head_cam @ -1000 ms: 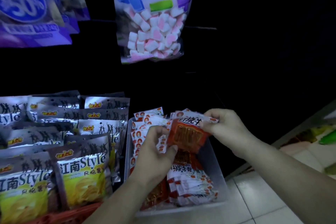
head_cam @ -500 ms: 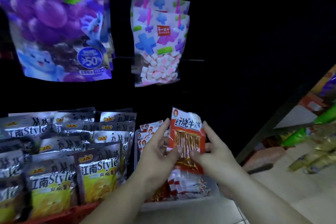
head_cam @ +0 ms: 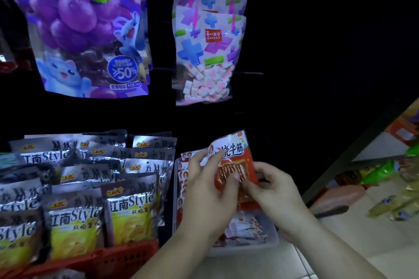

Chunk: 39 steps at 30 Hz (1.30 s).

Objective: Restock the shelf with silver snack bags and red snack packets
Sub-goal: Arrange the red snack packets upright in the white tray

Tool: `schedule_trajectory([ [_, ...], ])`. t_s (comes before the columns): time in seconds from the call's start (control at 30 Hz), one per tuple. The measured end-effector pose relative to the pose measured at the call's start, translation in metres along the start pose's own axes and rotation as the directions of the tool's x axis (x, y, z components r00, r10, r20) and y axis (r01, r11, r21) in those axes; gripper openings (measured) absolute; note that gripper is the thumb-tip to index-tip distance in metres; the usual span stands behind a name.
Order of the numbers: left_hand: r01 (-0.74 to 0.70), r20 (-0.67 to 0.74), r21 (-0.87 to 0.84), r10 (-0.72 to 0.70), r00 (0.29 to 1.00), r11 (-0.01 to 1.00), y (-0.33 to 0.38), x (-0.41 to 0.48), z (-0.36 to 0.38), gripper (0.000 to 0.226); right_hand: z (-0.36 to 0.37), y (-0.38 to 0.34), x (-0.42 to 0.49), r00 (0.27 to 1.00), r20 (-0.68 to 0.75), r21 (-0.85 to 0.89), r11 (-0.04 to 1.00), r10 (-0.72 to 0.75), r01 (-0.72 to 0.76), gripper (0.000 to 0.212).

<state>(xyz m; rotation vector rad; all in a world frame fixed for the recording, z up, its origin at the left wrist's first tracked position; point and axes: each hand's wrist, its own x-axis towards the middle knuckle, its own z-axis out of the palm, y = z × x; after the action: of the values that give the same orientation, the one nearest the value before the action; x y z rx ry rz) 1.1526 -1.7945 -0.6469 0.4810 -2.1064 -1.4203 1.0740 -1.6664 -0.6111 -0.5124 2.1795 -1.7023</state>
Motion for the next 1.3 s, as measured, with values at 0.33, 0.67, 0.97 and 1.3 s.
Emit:
schedule_trajectory([
  [0.33,0.277,0.177,-0.431,-0.22,0.959,0.859,0.003,0.006,-0.004,0.033,-0.003,0.004,0.004,0.999,-0.02,0.077,0.997,0.031,-0.029,0.053],
  [0.67,0.248,0.164,-0.364,-0.201,0.966,0.898,-0.01,0.007,-0.008,0.081,-0.007,0.007,0.002,0.999,0.028,0.024,0.999,-0.035,0.034,0.071],
  [0.97,0.385,0.308,-0.368,-0.28,0.909,0.846,-0.002,0.0,-0.004,0.088,-0.01,0.016,0.009,0.989,-0.135,-0.017,0.998,-0.068,0.066,0.053],
  [1.3,0.25,0.183,-0.393,-0.191,0.964,0.885,0.001,-0.004,-0.006,0.077,-0.016,0.024,0.009,0.998,-0.038,-0.203,0.978,-0.058,0.049,0.049],
])
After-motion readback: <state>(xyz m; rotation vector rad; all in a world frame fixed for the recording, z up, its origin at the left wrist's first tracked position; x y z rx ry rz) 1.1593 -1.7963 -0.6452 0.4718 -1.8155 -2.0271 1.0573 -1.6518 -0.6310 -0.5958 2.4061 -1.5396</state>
